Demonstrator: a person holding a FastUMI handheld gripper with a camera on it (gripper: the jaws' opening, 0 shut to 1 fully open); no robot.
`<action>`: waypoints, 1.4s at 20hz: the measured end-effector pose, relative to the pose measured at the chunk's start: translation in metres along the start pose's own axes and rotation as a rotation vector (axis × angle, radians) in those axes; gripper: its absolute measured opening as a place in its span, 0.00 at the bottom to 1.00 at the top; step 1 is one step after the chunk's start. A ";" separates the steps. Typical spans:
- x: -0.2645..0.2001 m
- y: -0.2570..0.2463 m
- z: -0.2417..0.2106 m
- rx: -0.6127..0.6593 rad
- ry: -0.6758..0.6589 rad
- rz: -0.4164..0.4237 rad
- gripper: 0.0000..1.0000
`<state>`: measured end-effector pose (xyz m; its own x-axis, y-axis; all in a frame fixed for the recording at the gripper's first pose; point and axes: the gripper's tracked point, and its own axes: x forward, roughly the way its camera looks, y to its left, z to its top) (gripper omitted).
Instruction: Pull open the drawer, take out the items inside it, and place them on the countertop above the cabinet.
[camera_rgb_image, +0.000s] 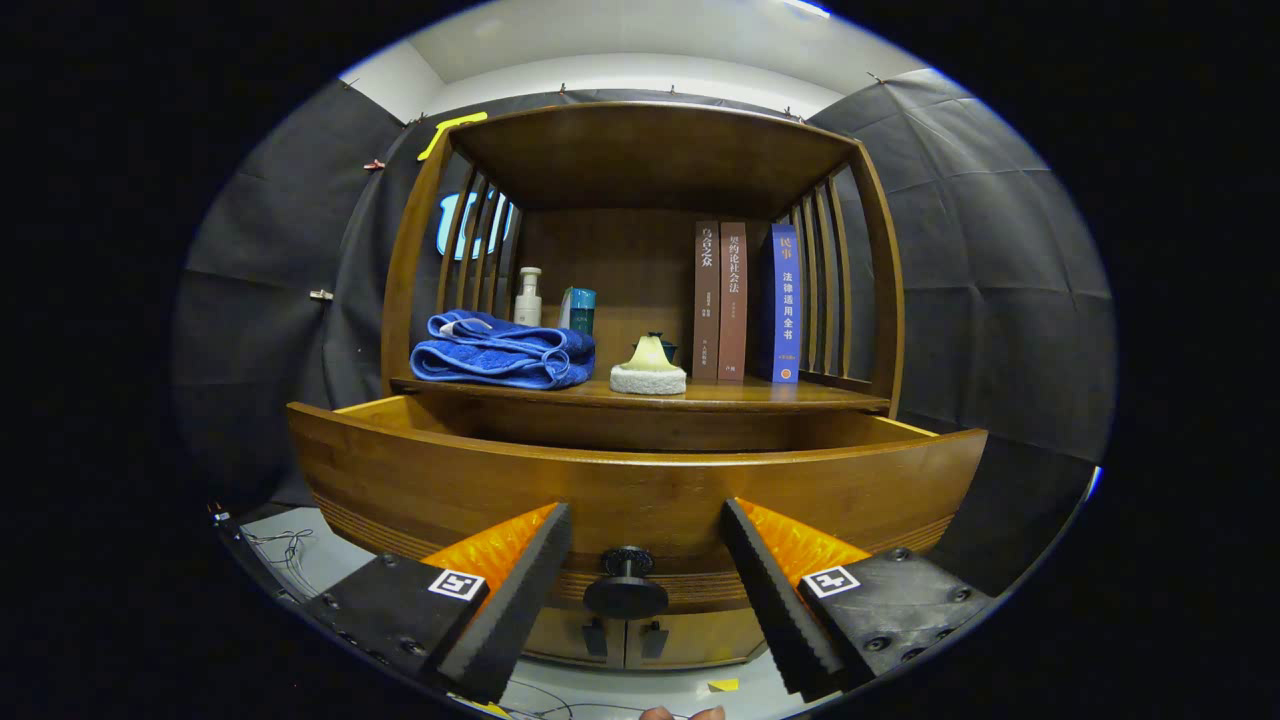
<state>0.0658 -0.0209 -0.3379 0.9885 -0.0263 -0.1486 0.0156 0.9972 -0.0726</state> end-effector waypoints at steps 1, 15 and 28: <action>0.008 0.001 0.002 0.002 0.000 -0.002 0.99; 0.092 0.006 0.003 0.005 0.054 -0.022 1.00; 0.092 0.011 0.004 0.012 0.071 -0.007 0.99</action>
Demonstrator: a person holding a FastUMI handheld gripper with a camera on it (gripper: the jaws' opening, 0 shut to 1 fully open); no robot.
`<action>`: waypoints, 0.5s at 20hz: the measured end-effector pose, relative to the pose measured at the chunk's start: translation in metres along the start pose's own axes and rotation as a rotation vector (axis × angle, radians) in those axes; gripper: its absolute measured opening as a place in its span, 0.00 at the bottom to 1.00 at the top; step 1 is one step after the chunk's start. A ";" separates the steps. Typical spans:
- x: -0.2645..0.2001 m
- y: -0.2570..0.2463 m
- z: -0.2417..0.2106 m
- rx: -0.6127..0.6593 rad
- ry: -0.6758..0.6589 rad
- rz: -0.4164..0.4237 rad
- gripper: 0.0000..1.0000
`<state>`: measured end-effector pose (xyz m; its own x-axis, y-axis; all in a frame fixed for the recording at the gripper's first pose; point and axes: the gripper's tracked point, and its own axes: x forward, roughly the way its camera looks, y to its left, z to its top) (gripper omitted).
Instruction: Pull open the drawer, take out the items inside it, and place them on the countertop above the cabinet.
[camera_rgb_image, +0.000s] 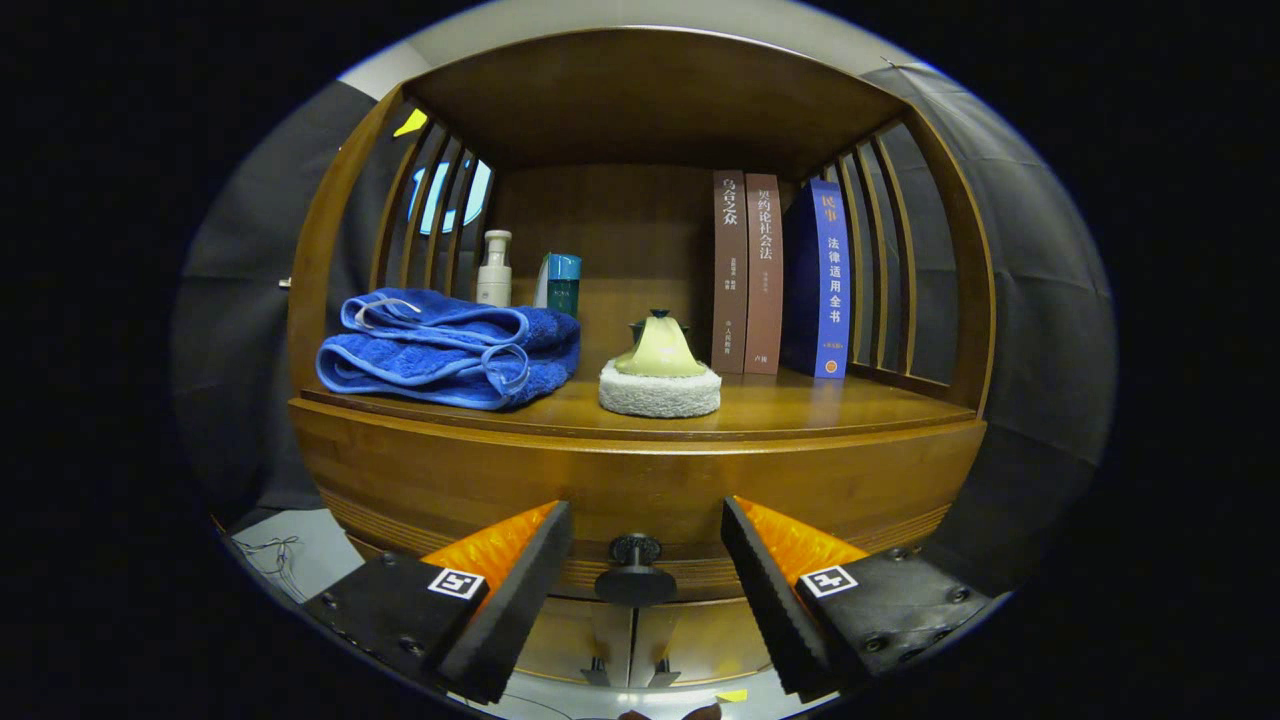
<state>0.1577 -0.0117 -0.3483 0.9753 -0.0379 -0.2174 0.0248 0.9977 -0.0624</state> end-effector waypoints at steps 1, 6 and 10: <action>-0.007 0.000 0.004 -0.004 -0.008 0.004 0.99; -0.045 0.007 0.050 0.049 -0.044 0.035 0.99; -0.074 -0.002 0.109 0.048 -0.086 0.005 0.98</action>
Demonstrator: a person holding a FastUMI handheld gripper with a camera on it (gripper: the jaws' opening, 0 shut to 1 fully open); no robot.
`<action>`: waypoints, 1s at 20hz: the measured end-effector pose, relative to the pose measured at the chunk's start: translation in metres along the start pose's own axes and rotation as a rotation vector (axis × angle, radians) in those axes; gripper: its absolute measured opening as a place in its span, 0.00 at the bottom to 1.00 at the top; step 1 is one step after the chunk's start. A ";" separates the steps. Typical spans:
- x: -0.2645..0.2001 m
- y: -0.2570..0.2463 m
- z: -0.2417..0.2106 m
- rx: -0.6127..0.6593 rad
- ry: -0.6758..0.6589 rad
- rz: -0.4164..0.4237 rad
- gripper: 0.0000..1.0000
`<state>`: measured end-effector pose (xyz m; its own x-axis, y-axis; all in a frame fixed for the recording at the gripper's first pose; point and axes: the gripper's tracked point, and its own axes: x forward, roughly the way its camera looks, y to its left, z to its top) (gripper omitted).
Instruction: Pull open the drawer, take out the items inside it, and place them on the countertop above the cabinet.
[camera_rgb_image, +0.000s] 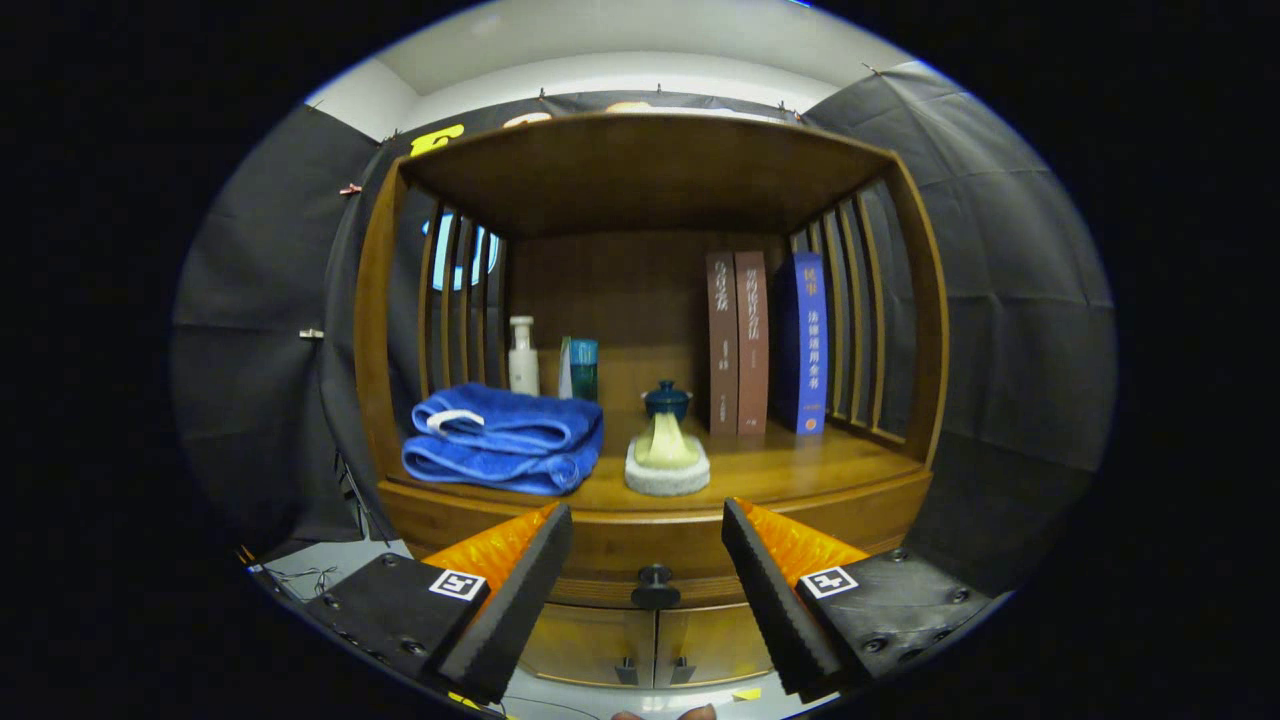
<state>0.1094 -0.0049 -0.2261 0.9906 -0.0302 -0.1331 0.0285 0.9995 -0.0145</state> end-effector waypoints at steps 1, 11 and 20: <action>-0.006 0.000 0.018 0.002 -0.011 -0.004 0.98; -0.057 0.006 0.181 -0.006 -0.095 0.029 0.98; -0.092 0.033 0.276 0.019 -0.152 0.098 0.97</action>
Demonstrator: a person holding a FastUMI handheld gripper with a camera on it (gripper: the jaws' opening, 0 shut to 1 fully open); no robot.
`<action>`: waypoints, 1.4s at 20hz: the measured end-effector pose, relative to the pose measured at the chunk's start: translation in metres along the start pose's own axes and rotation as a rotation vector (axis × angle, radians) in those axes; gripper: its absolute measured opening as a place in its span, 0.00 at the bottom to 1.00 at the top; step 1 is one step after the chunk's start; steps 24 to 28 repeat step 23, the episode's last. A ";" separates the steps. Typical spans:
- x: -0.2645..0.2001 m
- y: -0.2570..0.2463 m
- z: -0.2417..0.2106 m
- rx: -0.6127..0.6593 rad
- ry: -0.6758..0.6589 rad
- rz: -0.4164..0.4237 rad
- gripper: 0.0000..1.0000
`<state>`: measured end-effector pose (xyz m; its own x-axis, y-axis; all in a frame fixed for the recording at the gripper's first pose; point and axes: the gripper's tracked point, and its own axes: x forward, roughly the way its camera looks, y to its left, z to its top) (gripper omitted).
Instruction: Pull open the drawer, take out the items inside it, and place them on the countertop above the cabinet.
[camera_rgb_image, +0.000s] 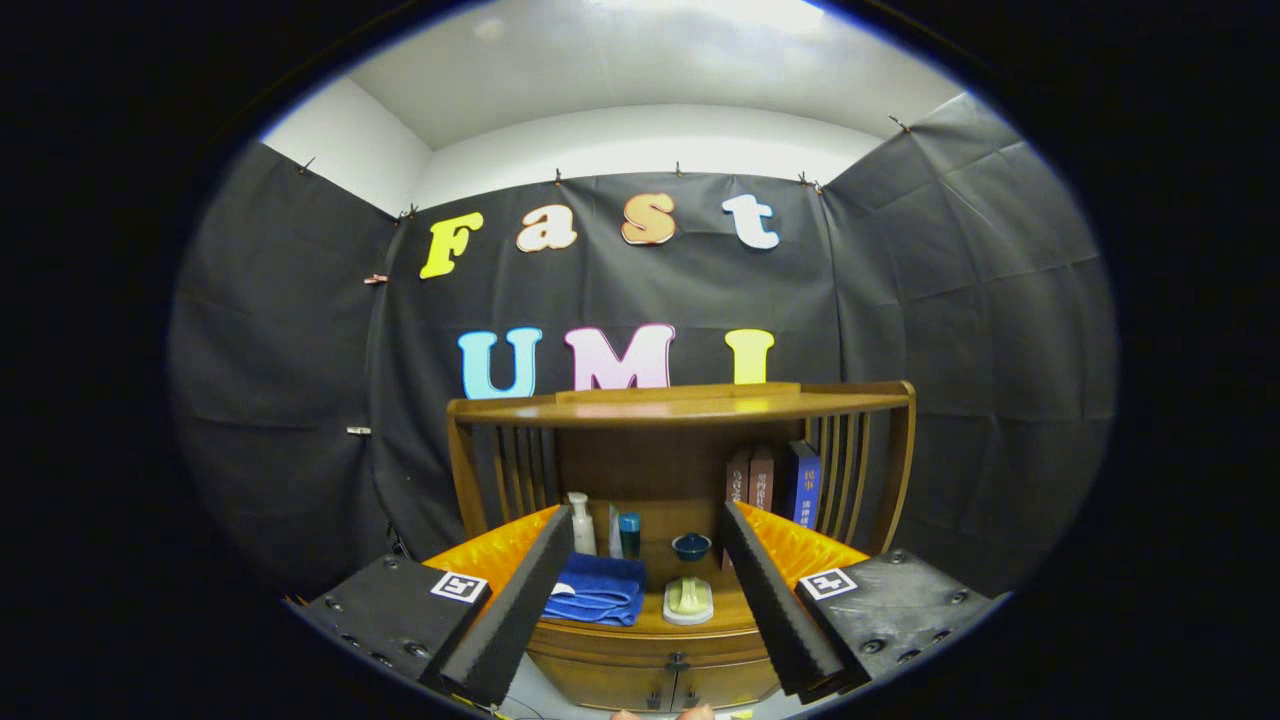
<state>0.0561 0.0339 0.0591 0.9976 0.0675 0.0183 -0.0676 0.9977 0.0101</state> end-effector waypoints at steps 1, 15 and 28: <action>-0.001 0.000 0.002 -0.003 -0.004 -0.003 0.97; 0.005 -0.005 -0.023 -0.013 0.057 -0.044 0.97; 0.006 -0.012 -0.026 -0.027 0.060 -0.063 0.97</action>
